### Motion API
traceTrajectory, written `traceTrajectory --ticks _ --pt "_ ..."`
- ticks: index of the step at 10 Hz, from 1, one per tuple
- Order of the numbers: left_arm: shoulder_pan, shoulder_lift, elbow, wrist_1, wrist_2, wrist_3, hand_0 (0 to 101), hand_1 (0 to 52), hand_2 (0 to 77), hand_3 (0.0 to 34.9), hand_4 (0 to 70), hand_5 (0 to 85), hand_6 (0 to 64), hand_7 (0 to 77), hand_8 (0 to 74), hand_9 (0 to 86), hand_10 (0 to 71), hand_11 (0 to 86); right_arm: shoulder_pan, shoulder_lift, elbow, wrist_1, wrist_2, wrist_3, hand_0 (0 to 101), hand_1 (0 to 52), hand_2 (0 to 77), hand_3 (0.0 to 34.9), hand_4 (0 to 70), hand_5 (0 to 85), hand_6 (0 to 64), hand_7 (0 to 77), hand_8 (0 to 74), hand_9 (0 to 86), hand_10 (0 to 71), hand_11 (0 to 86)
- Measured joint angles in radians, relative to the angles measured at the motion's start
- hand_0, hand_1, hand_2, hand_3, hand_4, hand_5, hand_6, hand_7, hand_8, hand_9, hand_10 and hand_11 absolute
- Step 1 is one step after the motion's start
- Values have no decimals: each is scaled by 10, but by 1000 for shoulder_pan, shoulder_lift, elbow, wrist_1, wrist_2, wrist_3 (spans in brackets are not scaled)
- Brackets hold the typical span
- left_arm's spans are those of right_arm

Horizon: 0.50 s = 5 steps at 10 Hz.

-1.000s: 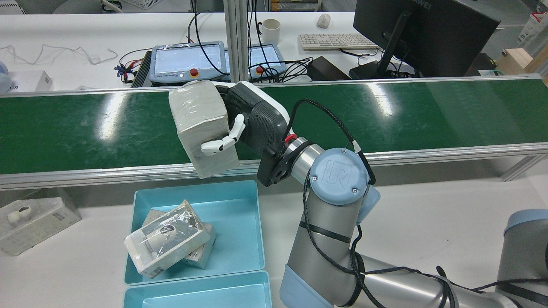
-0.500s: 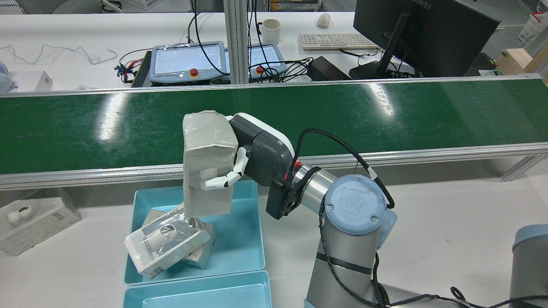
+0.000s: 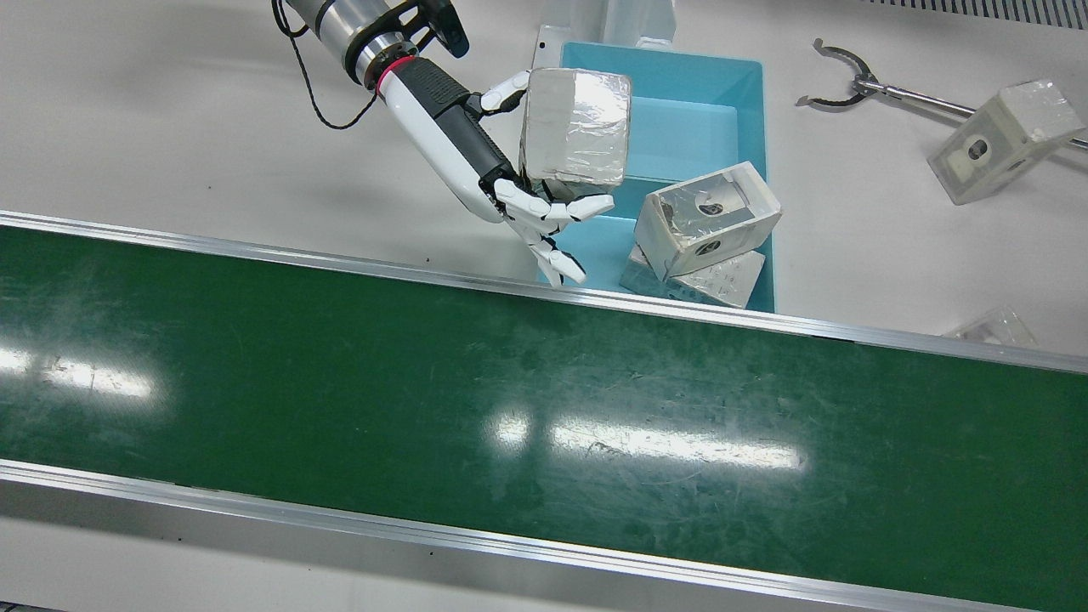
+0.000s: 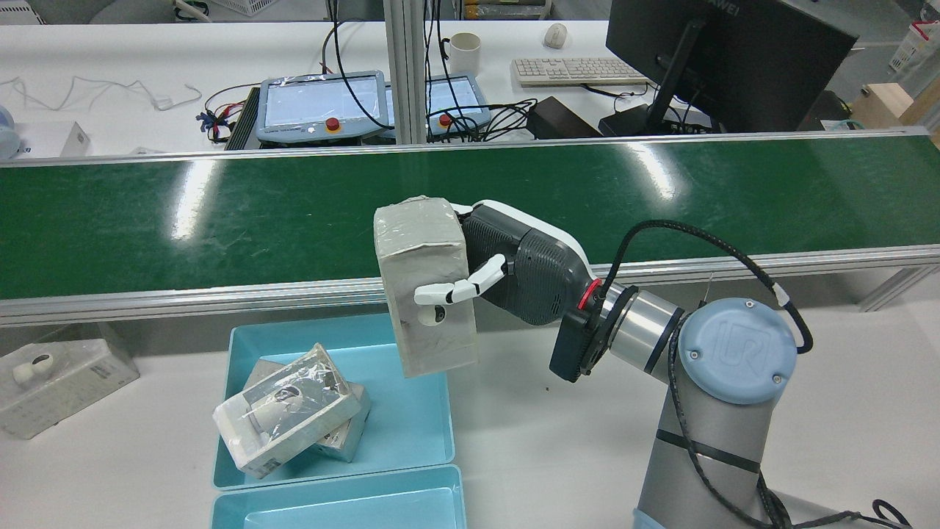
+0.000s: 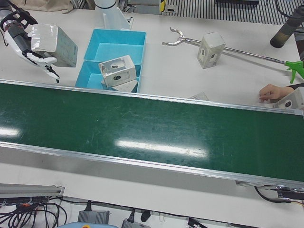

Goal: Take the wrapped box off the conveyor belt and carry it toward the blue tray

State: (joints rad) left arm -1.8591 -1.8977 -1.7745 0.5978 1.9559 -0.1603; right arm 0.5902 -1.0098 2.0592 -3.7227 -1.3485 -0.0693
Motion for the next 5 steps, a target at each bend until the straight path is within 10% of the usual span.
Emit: traceTrajectory --ticks 1,2,3,4,5 --pt "0 0 0 0 0 0 0 0 5 0 0 11 0 5 5 0 5 5 2 -4 3 -1 -10 -1 512 240 300 102 169 300 38 774 0 71 0 11" --pt "0 0 0 0 0 0 0 0 5 0 0 11 0 5 5 0 5 5 1 -4 5 -1 -15 -2 521 218 278 118 164 305 49 774 0 16 0 11" --pt "0 0 0 0 0 0 0 0 5 0 0 11 0 5 5 0 5 5 1 -2 6 -2 -17 -4 509 218 235 137 142 262 87 169 0 11 0 11" --pt "0 0 0 0 0 0 0 0 5 0 0 11 5 5 5 0 5 5 0 0 6 -2 -18 -5 512 207 125 197 120 218 27 0 0 5 0 11" --pt "0 0 0 0 0 0 0 0 5 0 0 11 5 5 5 0 5 5 -1 1 7 -2 -18 -6 512 207 125 197 120 218 27 0 0 5 0 11"
